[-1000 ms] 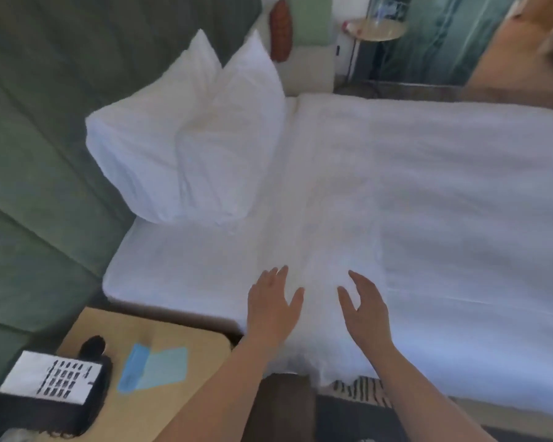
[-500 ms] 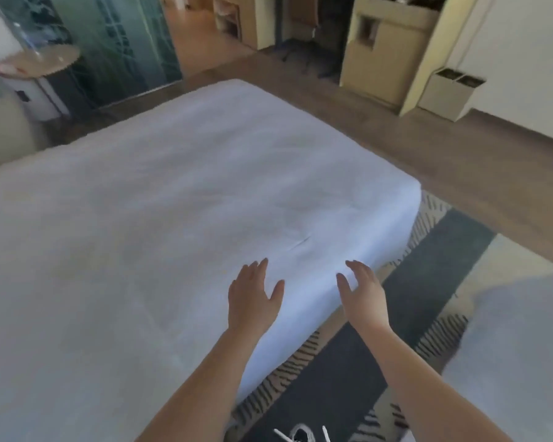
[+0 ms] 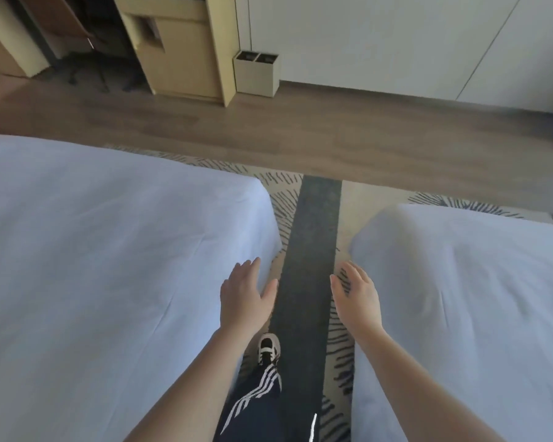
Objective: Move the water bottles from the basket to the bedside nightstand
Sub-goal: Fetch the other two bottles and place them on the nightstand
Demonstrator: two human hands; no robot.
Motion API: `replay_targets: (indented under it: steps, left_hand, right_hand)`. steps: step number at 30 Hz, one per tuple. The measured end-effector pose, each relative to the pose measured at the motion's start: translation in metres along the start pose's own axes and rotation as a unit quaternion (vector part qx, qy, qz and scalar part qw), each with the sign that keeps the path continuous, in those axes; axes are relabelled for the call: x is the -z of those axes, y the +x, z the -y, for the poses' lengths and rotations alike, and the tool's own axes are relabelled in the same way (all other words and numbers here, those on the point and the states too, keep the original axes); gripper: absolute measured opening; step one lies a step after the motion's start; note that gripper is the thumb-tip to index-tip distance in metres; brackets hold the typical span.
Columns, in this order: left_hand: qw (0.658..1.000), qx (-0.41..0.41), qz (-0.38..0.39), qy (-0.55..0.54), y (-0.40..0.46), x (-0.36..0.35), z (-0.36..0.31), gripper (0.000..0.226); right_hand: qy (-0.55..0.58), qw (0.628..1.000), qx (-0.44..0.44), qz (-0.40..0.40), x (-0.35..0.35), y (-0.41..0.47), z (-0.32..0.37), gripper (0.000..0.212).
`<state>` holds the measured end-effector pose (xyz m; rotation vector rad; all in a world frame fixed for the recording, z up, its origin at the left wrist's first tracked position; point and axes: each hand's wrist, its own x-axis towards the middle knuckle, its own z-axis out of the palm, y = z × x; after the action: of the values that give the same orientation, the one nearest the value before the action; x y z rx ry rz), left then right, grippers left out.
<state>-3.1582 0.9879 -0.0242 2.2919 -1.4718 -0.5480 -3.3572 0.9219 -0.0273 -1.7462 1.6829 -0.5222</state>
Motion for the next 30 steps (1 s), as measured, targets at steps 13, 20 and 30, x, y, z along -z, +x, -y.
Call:
replay_targets:
  steps: [13, 20, 30]
  left_hand:
    - [0.999, -0.006, 0.021, 0.033, 0.289, 0.006, -0.015, 0.065]
    - [1.000, -0.020, 0.005, 0.001, 0.427, 0.024, -0.053, 0.060]
    - [0.998, 0.044, -0.037, -0.011, 0.649, 0.020, -0.078, 0.061]
  right_hand:
    - [-0.038, 0.999, -0.010, 0.014, -0.007, 0.279, 0.057, 0.048]
    - [-0.040, 0.999, -0.017, -0.005, 0.001, 0.405, 0.089, 0.046]
    - [-0.045, 0.996, 0.027, 0.068, -0.031, 0.658, 0.136, 0.047]
